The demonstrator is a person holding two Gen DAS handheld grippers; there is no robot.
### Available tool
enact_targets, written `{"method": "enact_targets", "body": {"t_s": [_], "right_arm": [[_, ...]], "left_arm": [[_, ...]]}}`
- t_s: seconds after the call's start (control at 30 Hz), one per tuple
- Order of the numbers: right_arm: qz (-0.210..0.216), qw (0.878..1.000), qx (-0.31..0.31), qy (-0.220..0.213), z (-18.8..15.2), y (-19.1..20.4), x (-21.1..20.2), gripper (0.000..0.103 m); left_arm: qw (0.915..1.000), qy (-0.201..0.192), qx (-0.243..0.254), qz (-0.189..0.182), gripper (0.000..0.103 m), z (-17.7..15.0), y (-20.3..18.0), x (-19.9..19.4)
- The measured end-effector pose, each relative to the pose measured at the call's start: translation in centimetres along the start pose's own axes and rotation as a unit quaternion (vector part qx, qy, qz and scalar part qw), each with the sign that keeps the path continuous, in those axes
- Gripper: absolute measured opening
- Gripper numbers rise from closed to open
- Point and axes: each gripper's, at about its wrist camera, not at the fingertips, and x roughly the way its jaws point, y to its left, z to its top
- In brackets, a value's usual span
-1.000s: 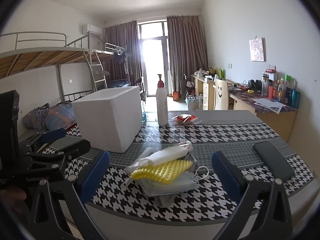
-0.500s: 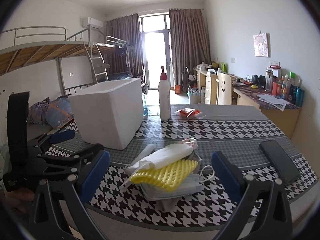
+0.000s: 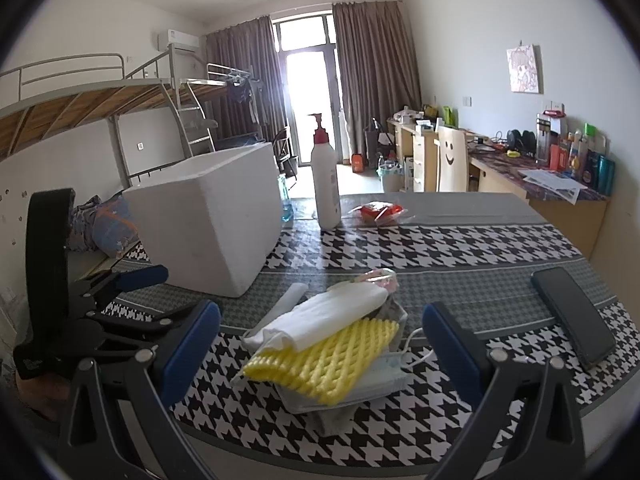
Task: Organize soft objects
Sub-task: 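Close the left tool on the white foam strip while the right tool approaches the tissue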
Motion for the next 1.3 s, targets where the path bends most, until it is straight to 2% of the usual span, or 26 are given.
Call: {"method": "enact_targets", "body": {"t_s": [0.13, 0.3, 0.53, 0.67, 0.8, 1.03, 1.1, 1.3], "right_arm": [[0.003, 1.0, 0.005, 0.004, 0.1, -0.4, 0.4, 0.102], [0.005, 1.0, 0.009, 0.007, 0.3, -0.6, 0.9, 0.102], [0.005, 1.0, 0.008, 0.012, 0.2, -0.9, 1.4, 0.102], [0.011, 1.0, 0.009, 0.019, 0.2, -1.1, 1.8, 0.102], [0.019, 0.999, 0.003, 0.025, 0.1, -0.8, 1.9, 0.102], [0.027, 0.999, 0.001, 0.029, -0.2, -0.5, 1.9, 0.102], [0.029, 0.999, 0.003, 0.029, -0.3, -0.6, 1.9, 0.102], [0.038, 0.998, 0.004, 0.039, -0.2, -0.6, 2.3, 0.102]], "left_arm": [[1.0, 0.007, -0.006, 0.001, 0.096, 0.4, 0.2, 0.9], [0.9994, 0.033, -0.007, -0.001, 0.084, 0.6, -0.1, 2.7], [0.9984, 0.056, 0.004, -0.01, 0.081, 0.4, -1.1, 4.3], [0.9976, 0.069, -0.005, 0.001, 0.072, 0.4, -1.0, 5.2], [0.996, 0.088, 0.001, -0.014, 0.063, 0.3, -1.5, 6.1], [0.9942, 0.106, 0.001, -0.015, 0.054, 0.1, -1.6, 7.2], [0.9932, 0.115, -0.001, -0.016, 0.047, 0.0, -1.5, 7.6], [0.9915, 0.129, -0.004, -0.017, 0.044, -0.3, -1.4, 8.2]]}}
